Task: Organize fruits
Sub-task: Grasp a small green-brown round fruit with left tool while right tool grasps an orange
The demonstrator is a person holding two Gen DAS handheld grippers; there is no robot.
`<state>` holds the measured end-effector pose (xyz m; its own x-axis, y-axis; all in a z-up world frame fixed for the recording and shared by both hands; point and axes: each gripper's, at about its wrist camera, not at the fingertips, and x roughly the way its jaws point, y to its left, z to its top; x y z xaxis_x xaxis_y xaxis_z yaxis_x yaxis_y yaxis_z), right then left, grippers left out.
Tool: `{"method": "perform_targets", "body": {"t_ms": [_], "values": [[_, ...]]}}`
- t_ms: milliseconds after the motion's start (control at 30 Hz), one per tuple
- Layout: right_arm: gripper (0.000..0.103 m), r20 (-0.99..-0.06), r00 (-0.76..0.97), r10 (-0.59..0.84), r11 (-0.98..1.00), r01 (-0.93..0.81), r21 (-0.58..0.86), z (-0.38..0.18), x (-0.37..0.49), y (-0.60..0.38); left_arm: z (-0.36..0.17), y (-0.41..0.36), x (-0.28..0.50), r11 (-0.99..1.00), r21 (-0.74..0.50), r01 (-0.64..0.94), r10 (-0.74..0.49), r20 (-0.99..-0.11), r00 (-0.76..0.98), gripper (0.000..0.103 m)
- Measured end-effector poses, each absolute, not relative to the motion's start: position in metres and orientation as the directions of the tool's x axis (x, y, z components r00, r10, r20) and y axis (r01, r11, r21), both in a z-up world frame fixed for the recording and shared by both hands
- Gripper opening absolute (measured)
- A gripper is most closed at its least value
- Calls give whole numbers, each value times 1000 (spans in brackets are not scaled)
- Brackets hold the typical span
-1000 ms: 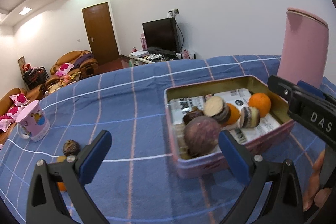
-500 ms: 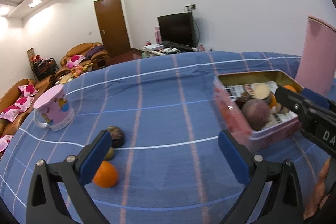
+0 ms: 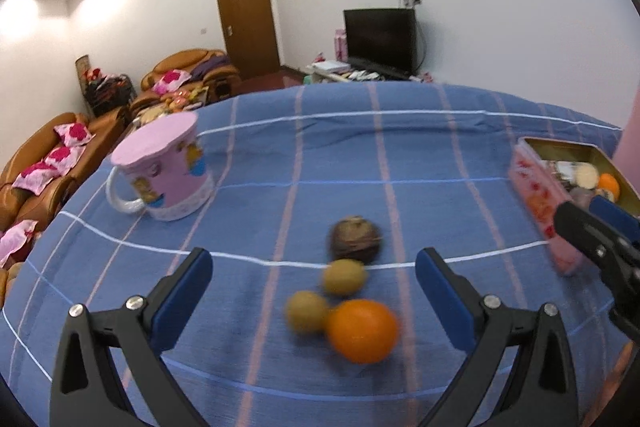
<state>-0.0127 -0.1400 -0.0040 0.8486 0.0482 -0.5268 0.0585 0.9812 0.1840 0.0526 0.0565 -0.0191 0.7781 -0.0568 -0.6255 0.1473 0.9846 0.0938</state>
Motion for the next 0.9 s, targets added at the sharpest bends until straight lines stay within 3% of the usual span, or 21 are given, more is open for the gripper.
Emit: {"method": "perform_targets", "body": {"t_ms": [367, 633, 900], "values": [[80, -604, 752, 263, 962, -154, 228, -19, 16, -71, -30, 128, 87, 993, 117, 5, 78, -689, 721, 103], [79, -676, 655, 339, 936, -306, 173, -31, 26, -14, -30, 133, 88, 992, 128, 5, 84, -674, 734, 103], [38, -745, 590, 313, 941, -300, 157, -42, 38, 0, -29, 127, 85, 991, 116, 64, 32, -678, 734, 103]]}}
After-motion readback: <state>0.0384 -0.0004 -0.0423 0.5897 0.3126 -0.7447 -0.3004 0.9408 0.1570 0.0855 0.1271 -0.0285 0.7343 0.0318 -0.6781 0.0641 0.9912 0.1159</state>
